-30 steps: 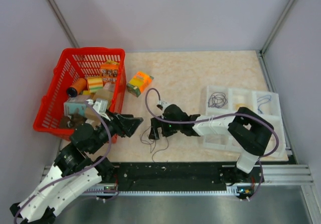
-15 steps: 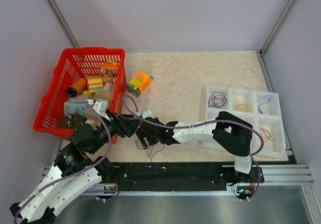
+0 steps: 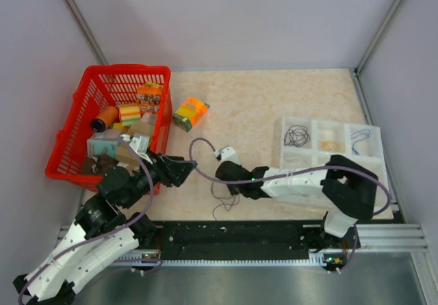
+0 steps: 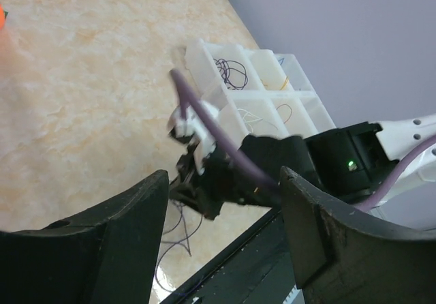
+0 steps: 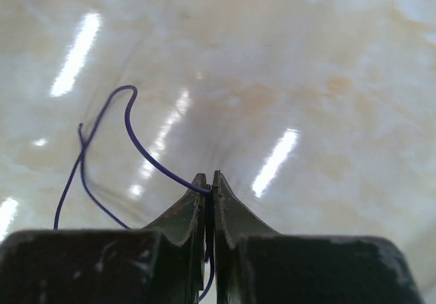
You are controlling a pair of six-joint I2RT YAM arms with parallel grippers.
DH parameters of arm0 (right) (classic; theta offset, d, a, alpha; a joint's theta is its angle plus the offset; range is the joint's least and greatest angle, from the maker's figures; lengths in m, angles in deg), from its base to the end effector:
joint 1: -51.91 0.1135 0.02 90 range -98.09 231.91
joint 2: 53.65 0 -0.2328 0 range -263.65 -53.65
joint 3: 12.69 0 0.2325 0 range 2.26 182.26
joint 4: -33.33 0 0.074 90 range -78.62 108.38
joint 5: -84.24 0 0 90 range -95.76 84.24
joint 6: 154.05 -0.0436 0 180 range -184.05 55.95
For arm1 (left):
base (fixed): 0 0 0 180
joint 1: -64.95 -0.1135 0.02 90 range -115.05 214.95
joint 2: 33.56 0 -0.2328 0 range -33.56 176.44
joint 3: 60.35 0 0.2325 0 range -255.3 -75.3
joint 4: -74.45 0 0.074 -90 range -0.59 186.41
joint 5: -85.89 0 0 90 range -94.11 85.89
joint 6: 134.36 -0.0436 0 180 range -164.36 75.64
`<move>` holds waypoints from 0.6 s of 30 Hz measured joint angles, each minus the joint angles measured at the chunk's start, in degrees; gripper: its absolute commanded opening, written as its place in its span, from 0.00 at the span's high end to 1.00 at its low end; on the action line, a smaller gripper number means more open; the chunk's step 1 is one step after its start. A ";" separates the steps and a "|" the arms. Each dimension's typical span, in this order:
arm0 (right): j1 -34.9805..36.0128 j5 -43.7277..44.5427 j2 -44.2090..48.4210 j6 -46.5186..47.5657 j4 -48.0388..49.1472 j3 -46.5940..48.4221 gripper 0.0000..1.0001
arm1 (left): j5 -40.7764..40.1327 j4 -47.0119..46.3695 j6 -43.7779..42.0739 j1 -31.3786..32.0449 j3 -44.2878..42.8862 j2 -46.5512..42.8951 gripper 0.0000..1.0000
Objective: Untangle the cables
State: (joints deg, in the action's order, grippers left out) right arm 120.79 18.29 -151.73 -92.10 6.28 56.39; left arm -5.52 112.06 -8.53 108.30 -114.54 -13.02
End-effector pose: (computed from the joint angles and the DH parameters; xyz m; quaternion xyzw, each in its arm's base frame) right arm 0.1317 0.2918 0.1369 -0.2693 0.8979 0.0816 0.3385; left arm 0.0828 -0.0767 0.3159 0.0396 0.7300 -0.4278 0.5315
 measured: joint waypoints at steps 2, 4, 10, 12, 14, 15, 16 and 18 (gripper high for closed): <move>-2.84 -0.42 5.40 0.00 0.20 -4.17 1.00 | -0.02 0.02 -0.02 0.00 0.00 -0.04 0.30; -6.93 -1.68 11.56 -0.02 0.55 -7.76 1.00 | -0.22 0.07 -0.04 0.00 0.00 -0.04 0.29; -21.81 -9.22 27.71 -0.26 3.06 -13.40 1.00 | -0.37 0.09 0.00 0.00 0.00 0.70 0.29; -25.99 -11.37 31.47 -0.20 2.93 -13.66 1.00 | 0.02 0.07 0.04 0.00 0.00 1.53 0.29; -29.49 -12.09 34.42 0.07 1.99 -13.18 1.00 | 0.33 0.11 0.13 0.00 0.00 2.78 0.29; -31.43 -11.96 35.47 0.39 0.04 -12.02 1.00 | 0.48 0.13 0.20 0.00 0.00 3.65 0.29; -32.89 -11.45 35.98 0.61 -1.22 -10.86 1.00 | 0.61 0.15 0.22 0.00 0.00 4.15 0.29; -37.51 -9.25 36.20 1.25 -4.70 -6.75 1.00 | 1.44 0.35 0.26 -0.02 0.00 5.42 0.29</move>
State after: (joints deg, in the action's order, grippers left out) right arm 83.28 9.05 -115.54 -90.86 1.58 49.64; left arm -4.07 112.41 -8.27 108.28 -114.54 -7.60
